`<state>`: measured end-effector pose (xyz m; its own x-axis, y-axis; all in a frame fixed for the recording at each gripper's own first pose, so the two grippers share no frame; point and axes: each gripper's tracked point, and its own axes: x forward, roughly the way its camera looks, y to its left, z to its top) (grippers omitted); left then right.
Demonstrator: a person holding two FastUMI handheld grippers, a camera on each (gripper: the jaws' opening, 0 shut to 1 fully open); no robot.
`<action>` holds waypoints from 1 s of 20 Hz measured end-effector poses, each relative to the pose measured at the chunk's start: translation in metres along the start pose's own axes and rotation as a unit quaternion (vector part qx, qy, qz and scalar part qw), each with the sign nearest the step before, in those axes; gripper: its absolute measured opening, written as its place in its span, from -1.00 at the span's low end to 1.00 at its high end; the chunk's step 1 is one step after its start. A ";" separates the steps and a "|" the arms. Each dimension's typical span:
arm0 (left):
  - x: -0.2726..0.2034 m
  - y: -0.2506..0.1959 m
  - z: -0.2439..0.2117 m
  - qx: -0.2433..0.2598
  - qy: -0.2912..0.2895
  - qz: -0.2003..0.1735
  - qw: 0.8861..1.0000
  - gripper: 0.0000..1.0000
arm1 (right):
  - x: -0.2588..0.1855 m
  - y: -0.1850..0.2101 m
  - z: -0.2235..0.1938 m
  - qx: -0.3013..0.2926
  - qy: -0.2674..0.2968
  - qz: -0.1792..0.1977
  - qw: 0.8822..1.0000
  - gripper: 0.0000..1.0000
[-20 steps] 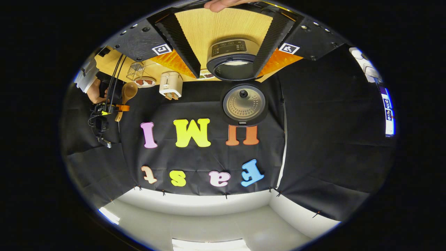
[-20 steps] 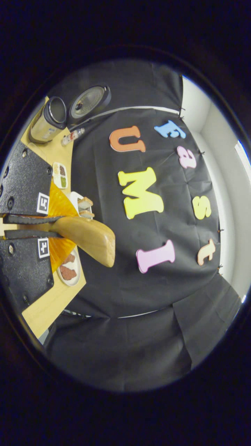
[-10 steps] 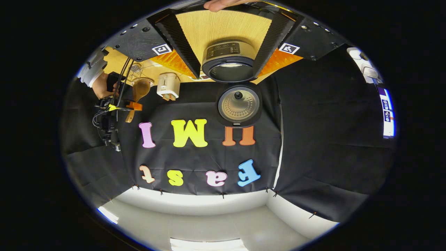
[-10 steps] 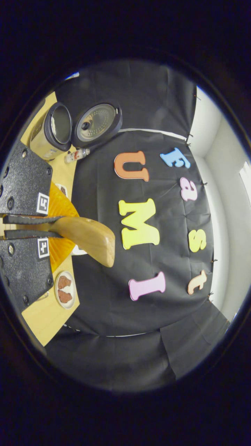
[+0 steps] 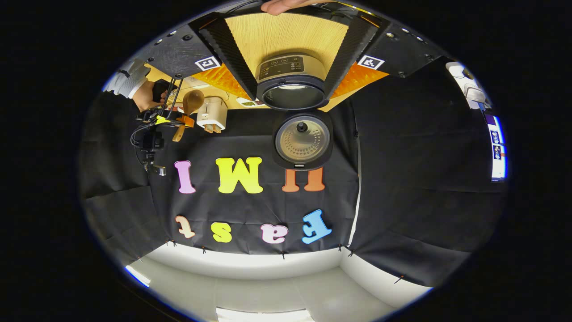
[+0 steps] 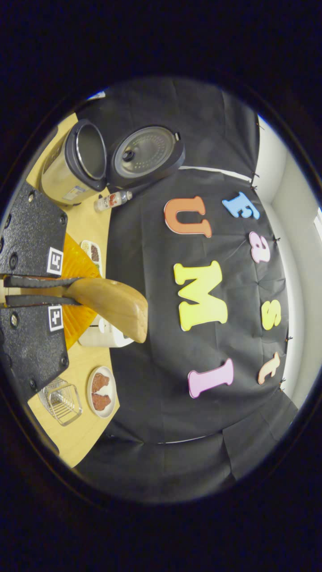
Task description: Close the left gripper, press the button to open the rice cooker; take a wooden spoon from the chopstick holder with the right hand, scoop a spoonful of rice and pour it into the rice cooker, then put the wooden spoon back into the chopstick holder.
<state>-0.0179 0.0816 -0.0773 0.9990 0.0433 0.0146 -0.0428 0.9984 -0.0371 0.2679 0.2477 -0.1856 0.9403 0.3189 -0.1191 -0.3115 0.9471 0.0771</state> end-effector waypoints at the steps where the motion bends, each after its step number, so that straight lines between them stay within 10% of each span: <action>1: 0.002 -0.001 -0.001 -0.003 0.003 -0.002 1.000 0.92 | 0.005 -0.004 -0.008 -0.005 0.005 -0.008 1.000 -0.77; 12: 0.015 -0.009 -0.017 -0.004 0.018 -0.015 1.000 0.92 | 0.028 -0.029 -0.087 -0.112 0.103 -0.071 0.986 -0.77; 20: 0.026 -0.017 -0.025 -0.017 0.031 -0.024 0.999 0.94 | 0.010 0.002 -0.097 0.017 0.163 -0.006 0.986 -0.77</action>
<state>0.0091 0.0652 -0.1014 0.9989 -0.0083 -0.0453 0.0051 0.9974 -0.0715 0.2637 0.2568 -0.2824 0.8480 0.3069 -0.4320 -0.2897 0.9511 0.1070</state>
